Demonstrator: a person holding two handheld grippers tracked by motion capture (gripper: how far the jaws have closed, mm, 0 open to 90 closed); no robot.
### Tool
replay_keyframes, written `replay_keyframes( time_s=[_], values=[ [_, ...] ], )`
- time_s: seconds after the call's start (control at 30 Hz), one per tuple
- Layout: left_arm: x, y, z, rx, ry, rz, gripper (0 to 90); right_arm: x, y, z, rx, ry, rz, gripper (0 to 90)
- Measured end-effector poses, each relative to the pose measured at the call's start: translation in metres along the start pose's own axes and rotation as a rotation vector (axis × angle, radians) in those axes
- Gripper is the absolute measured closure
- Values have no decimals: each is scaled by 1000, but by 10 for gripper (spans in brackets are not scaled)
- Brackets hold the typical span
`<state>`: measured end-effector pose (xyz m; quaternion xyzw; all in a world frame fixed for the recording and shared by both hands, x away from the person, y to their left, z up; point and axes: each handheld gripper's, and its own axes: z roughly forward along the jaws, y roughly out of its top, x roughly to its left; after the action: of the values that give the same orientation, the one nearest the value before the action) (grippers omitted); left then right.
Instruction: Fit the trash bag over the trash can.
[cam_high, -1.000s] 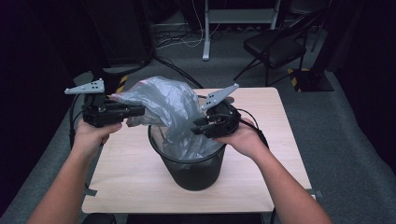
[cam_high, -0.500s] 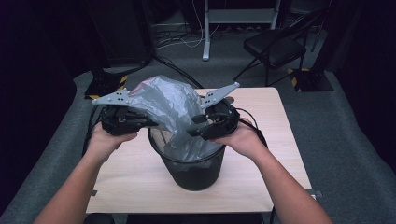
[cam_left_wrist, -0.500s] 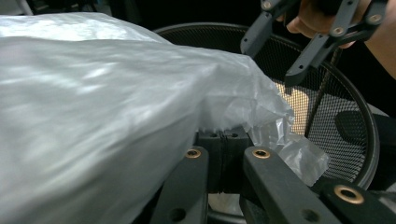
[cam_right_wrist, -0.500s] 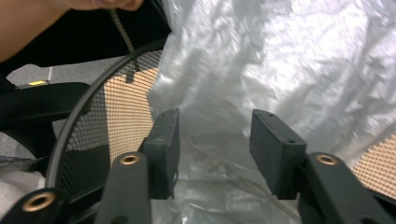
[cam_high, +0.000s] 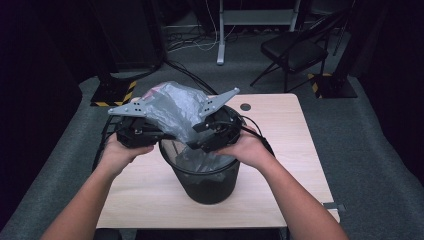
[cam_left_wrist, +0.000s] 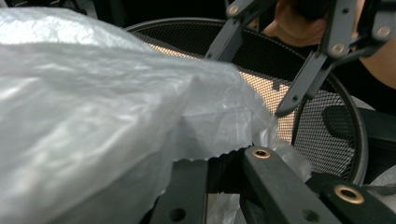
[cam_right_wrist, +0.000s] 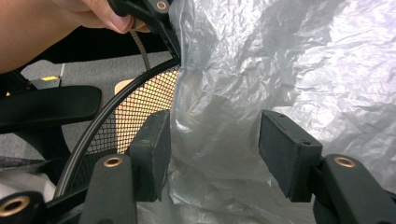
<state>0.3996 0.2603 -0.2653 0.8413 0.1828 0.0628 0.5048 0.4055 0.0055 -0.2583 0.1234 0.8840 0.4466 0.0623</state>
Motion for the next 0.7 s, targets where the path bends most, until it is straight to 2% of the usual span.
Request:
replay_keyframes(
  time_s=[0.03,0.07,0.13,0.27,0.37,0.47,0.5,0.57,0.7],
  values=[
    [-1,1,1,-1,-5,4,897,2,1,3,19,3,-12,487],
    [-1,1,1,-1,-5,4,897,2,1,3,19,3,-12,487],
    [-3,1,2,-3,-13,5,897,4,3,5,43,1,-30,569],
    [-5,1,4,2,-23,11,896,6,4,5,54,10,-49,770],
    [-6,1,5,10,-24,18,893,7,3,4,62,-2,-64,864],
    [-7,0,3,18,-4,18,817,9,2,-1,58,-19,-83,894],
    [-7,0,1,20,5,19,817,10,1,-2,58,-21,-84,895],
    [-7,-1,-4,19,39,23,759,11,-2,-7,57,-26,-92,896],
    [1,-6,-17,6,116,-10,554,12,-11,-16,55,-41,-84,896]
  ],
)
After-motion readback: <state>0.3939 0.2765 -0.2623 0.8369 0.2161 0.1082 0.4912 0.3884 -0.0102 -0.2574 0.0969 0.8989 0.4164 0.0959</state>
